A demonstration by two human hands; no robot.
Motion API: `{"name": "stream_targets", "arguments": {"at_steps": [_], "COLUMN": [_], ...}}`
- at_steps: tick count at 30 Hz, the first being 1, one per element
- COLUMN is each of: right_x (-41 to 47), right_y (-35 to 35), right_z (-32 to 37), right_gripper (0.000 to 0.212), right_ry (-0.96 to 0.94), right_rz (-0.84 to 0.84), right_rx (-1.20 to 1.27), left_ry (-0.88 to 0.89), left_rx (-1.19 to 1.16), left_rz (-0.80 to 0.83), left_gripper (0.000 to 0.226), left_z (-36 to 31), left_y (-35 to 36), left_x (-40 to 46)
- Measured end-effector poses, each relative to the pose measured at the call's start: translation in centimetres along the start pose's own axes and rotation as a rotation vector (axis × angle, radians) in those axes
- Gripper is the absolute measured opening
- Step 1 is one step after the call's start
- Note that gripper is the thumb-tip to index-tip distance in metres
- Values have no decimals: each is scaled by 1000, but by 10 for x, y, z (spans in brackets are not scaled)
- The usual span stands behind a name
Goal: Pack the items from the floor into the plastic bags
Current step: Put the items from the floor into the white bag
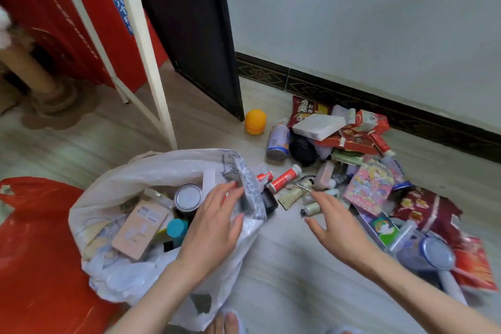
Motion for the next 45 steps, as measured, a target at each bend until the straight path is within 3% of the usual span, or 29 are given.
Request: {"name": "stream_targets", "arguments": {"at_steps": [4, 10, 13, 19, 30, 35, 41, 45], "right_x": [-1, 8, 14, 30, 45, 17, -27, -40], "right_y": [-2, 19, 34, 43, 60, 52, 46, 31], "right_z": [-67, -130, -147, -174, -187, -172, -142, -92], "right_gripper": [57, 40, 38, 44, 40, 18, 20, 14], "right_ry": [190, 367, 460, 627, 902, 861, 802, 582], "right_rz": [-18, -134, -142, -172, -185, -248, -424, -429], "right_rx": [24, 133, 203, 327, 549, 716, 976, 1078], "left_ry": [200, 213, 196, -16, -125, -161, -163, -203], "left_rx": [118, 159, 191, 193, 164, 36, -102, -202], "left_rz": [109, 382, 396, 384, 326, 292, 165, -23], "left_gripper": [44, 49, 49, 51, 34, 35, 28, 17], "left_z": [-52, -77, -81, -75, -79, -76, -71, -63], "left_y": [59, 137, 167, 206, 206, 175, 114, 51], "left_x": [18, 53, 69, 93, 102, 75, 39, 18]}}
Point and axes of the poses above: each hand's wrist, its own x-axis towards the middle knuckle, its own y-axis out of the palm, z = x × y, the point moved 5 cm from there along x, towards the middle knuckle, and after that the axes turned 12 degrees about x, right-handed, at the moved point
